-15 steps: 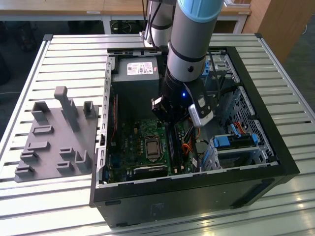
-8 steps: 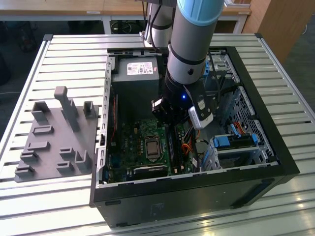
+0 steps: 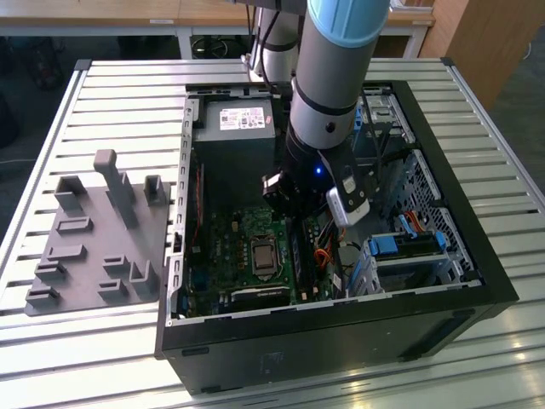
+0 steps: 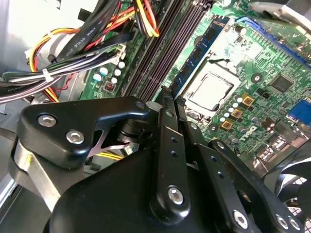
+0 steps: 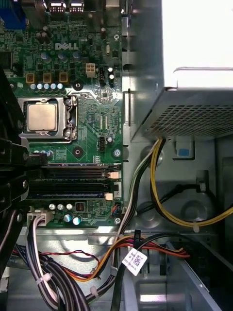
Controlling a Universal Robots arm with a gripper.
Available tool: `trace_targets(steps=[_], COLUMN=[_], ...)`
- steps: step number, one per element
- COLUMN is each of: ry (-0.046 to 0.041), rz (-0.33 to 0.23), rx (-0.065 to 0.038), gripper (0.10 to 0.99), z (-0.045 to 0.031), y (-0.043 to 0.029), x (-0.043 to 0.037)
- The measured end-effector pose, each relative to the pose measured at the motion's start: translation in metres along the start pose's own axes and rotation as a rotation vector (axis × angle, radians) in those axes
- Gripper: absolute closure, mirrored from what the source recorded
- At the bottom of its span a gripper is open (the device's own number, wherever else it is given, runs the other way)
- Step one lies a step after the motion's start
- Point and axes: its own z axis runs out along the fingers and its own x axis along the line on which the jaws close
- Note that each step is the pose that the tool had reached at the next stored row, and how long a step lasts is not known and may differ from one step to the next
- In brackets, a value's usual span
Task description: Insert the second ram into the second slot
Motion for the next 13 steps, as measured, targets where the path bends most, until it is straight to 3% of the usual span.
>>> trace_targets(steps=[7,13], ry=[0.0001,0.0001], rz=[0.000,-0.002], rx=[0.000,0.000], gripper=[0.949,0.949], z=[0.0014,0.0057], y=[-0.0021,-0.0022], x=[-0.0073,-0.0080])
